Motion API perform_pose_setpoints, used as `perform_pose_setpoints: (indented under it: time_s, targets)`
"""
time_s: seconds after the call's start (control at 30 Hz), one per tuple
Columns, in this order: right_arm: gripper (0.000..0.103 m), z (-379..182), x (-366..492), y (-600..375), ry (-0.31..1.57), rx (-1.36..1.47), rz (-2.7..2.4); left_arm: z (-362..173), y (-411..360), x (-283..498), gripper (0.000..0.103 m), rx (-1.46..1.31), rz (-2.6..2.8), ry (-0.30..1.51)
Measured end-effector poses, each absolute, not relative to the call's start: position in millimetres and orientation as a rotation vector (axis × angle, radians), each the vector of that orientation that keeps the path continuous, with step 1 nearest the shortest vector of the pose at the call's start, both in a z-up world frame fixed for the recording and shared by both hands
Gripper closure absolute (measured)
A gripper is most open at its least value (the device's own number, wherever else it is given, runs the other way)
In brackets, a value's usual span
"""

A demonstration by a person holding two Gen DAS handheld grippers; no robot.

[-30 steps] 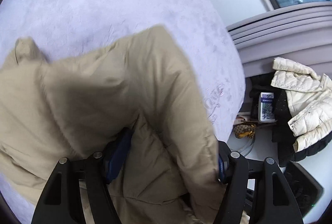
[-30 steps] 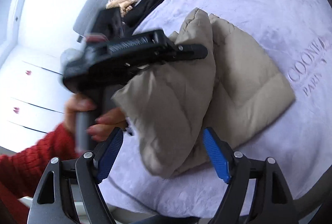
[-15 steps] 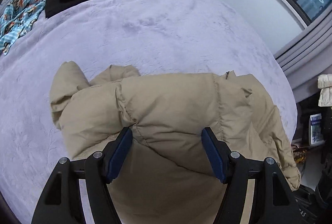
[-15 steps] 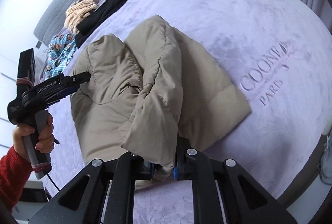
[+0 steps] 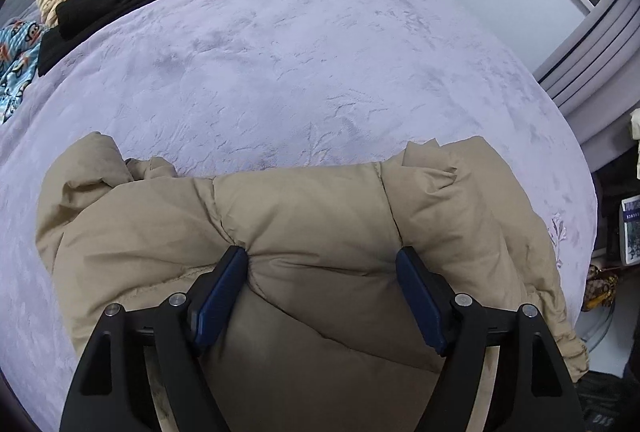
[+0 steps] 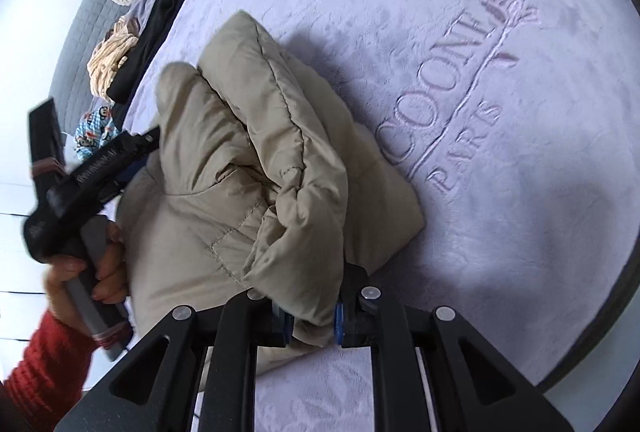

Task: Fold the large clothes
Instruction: 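Grasp the folded jacket with the right tool while the left tool holds the hem, then lift the jacket bundle with both tools and fold it over onto itself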

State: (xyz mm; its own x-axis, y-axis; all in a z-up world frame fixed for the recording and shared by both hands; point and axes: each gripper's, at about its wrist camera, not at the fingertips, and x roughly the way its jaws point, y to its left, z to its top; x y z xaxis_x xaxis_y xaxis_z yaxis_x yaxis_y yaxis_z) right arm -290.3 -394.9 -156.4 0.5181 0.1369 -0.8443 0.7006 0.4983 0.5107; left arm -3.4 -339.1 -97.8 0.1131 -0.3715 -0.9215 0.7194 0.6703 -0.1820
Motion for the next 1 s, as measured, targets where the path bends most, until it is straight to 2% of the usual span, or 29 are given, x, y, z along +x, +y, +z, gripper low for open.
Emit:
perform_pose_setpoints:
  time_s: [0.1,0.27,0.47,0.57,0.6,0.63,0.83,0.87,0.93,0.97,1.0]
  targets:
    - [0.084,-121,-296,-398,0.952,0.911,-0.427,-98,-336,-1,0.026,0.339,-0.804,1.223]
    - [0.084,-81,-269,-387,0.929,0.703,-0.301,-96,-335,-3,0.024,0.347,-0.756,1.223]
    - [0.084,-146,-236,-385,1.215,0.562,-0.261,-63,-305,-10,0.024,0.295,-0.697,1.222]
    - [0.084,-163,-246,-398,1.219,0.687,-0.237,-47,-267,-15,0.023,0.249,-0.672,1.223]
    - [0.084,-162,-247,-400,1.211,0.7,-0.229,-45,-252,-15,0.017,0.227,-0.657,1.234]
    - [0.084,-160,-247,-402,1.205,0.7,-0.223,-45,-238,-15,0.0,0.2,-0.642,1.246]
    - [0.083,-137,-245,-410,1.159,0.646,-0.227,-71,-167,-15,0.0,-0.014,-0.598,1.362]
    - [0.078,-131,-246,-413,1.138,0.65,-0.234,-81,-159,-14,0.0,-0.053,-0.594,1.398]
    - [0.046,-119,-243,-420,1.094,0.667,-0.24,-98,-146,-14,0.0,-0.147,-0.618,1.456]
    - [0.022,-115,-242,-425,1.078,0.674,-0.241,-106,-141,-14,0.0,-0.186,-0.632,1.48]
    - [0.017,-114,-239,-431,1.062,0.69,-0.239,-113,-137,-14,0.0,-0.222,-0.647,1.5]
